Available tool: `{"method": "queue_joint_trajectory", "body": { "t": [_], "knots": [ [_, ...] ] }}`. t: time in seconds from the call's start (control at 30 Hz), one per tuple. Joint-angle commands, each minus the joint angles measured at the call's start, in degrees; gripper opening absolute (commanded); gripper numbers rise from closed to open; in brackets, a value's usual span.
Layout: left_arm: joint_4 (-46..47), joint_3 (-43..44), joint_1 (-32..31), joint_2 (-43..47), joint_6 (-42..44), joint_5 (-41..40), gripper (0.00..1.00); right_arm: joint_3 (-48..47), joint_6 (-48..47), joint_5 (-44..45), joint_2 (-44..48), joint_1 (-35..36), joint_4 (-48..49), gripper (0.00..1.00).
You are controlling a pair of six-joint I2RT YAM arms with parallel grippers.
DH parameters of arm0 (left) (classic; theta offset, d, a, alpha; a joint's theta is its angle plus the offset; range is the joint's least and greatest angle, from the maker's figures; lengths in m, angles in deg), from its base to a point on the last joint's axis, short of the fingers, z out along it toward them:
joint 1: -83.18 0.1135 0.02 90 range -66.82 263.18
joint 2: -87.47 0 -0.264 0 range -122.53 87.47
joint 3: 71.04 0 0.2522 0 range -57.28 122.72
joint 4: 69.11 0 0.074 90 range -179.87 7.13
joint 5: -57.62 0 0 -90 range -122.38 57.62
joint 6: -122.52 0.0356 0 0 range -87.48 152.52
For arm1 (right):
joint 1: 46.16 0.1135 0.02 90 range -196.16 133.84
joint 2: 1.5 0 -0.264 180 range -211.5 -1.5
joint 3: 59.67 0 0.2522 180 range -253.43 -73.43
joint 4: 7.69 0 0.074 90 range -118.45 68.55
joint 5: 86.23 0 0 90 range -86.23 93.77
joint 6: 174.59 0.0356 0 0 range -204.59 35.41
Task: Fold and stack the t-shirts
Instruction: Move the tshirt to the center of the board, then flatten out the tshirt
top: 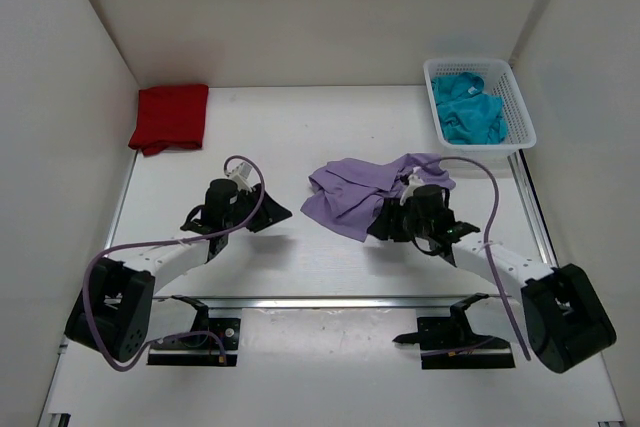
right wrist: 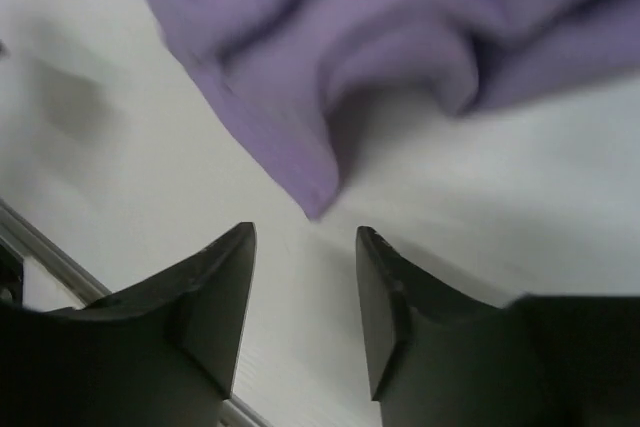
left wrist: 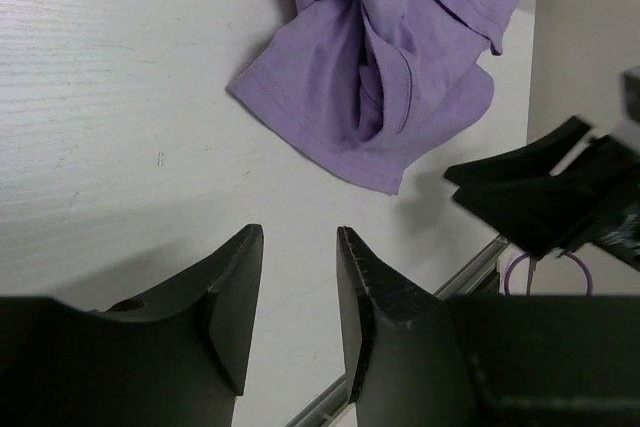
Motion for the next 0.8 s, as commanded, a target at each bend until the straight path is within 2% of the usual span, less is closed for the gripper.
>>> {"method": "queue_joint_trajectory", "body": {
  "t": [0.0,0.07,0.23,0.33,0.4,0.5,0.63,0.77],
  "knots": [
    [2.59,-0.28,-0.80,0.21,0.05,-0.99,0.46,3.70,1.39,-2.25,-2.32,0.95,10.23,0.47],
    [2.24,-0.71,-0.89,0.47,-0.21,-0.30,0.45,5.55,2.18,-2.34,-3.82,1.04,13.41,0.51],
    [2.68,-2.12,-0.19,1.79,-0.30,-0.73,0.46,5.56,2.79,-5.15,-12.77,1.30,20.88,0.50],
    [2.42,-2.47,0.34,2.23,-0.21,-0.47,0.46,3.46,3.59,-5.86,-16.47,2.44,24.66,0.37],
    [2.24,-2.56,0.78,2.84,-0.04,-0.64,0.45,2.06,4.38,-6.91,-17.10,3.23,24.41,0.14],
    [1.80,-2.29,1.04,3.28,0.23,-0.73,0.46,-3.30,2.02,-3.32,-12.98,3.58,18.18,0.00],
    [1.19,-2.04,0.70,3.20,0.32,-1.34,0.46,-15.41,-1.50,-1.28,-2.72,1.92,4.58,0.00],
    [2.24,-1.16,-1.15,1.10,-0.12,-1.52,0.47,-28.07,-3.87,-2.95,3.90,-3.70,-5.52,0.00]
  ]
}}
